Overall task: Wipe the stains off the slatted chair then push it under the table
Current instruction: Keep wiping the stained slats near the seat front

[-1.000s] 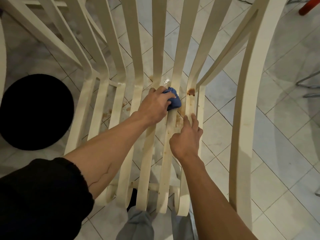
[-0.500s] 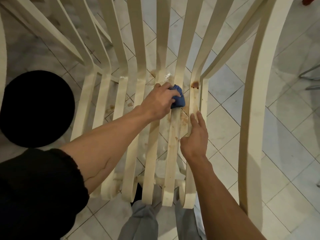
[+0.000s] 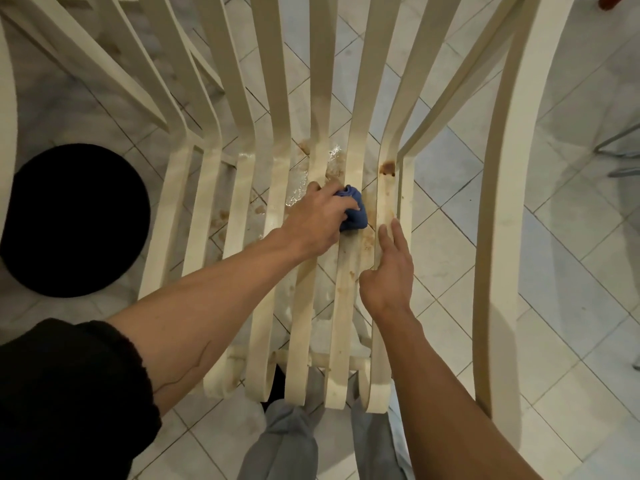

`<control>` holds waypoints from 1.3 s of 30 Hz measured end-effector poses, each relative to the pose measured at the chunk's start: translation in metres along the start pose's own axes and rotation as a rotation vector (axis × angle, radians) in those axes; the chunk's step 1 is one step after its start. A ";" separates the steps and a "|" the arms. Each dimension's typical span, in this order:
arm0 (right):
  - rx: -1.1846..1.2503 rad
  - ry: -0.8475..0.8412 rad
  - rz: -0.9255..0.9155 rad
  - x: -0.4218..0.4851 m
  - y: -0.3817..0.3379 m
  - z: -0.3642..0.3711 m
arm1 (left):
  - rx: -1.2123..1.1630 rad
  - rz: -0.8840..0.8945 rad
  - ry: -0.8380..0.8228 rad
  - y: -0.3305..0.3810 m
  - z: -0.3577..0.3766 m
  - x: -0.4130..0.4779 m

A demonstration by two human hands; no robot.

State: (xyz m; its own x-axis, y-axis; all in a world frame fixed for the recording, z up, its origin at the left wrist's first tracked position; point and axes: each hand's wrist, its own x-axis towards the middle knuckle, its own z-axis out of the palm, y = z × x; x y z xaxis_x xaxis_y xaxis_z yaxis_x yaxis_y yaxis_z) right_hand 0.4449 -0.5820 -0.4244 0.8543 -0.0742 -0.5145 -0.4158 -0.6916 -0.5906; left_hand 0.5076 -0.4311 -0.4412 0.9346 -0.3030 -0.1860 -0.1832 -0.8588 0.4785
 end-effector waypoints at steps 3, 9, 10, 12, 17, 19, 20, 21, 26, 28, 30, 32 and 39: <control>-0.001 0.008 0.001 0.001 0.001 0.000 | 0.026 0.077 -0.079 0.008 -0.002 -0.016; 0.012 0.010 -0.012 0.001 0.003 0.001 | -0.010 0.043 -0.079 0.010 -0.003 -0.018; 0.009 0.011 -0.018 0.000 0.003 0.001 | -0.031 0.014 -0.042 0.011 -0.002 -0.019; 0.013 0.017 -0.023 0.001 0.003 0.001 | -0.035 -0.025 -0.013 0.013 0.003 -0.027; 0.041 0.046 -0.028 0.003 0.004 0.002 | -0.065 0.033 -0.117 0.016 0.007 -0.057; 0.051 0.056 -0.029 0.004 0.005 0.003 | -0.023 0.042 -0.161 0.016 0.005 -0.055; 0.051 0.060 -0.035 0.004 0.005 0.003 | -0.017 0.032 -0.166 0.016 0.003 -0.051; 0.052 0.064 -0.044 0.004 0.006 0.003 | -0.017 0.023 -0.155 0.016 0.002 -0.045; 0.081 0.073 -0.065 0.004 0.007 0.003 | -0.009 -0.021 -0.074 0.016 0.002 -0.033; 0.087 0.079 -0.068 0.005 0.008 0.003 | -0.013 0.007 -0.101 0.020 0.003 -0.045; 0.097 0.079 -0.063 0.006 0.008 0.002 | -0.010 0.042 -0.159 0.026 0.001 -0.060; 0.125 0.079 -0.057 0.006 0.008 0.002 | 0.019 0.081 -0.223 0.028 -0.003 -0.063; 0.169 0.055 0.003 0.008 0.007 0.002 | 0.029 -0.013 -0.182 0.032 -0.001 -0.057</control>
State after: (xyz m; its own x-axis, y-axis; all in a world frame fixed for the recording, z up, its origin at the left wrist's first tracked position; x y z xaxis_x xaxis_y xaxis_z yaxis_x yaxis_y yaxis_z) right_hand 0.4484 -0.5864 -0.4340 0.8669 -0.1186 -0.4842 -0.4609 -0.5608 -0.6878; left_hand 0.4489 -0.4411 -0.4140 0.8669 -0.3595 -0.3453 -0.1827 -0.8737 0.4509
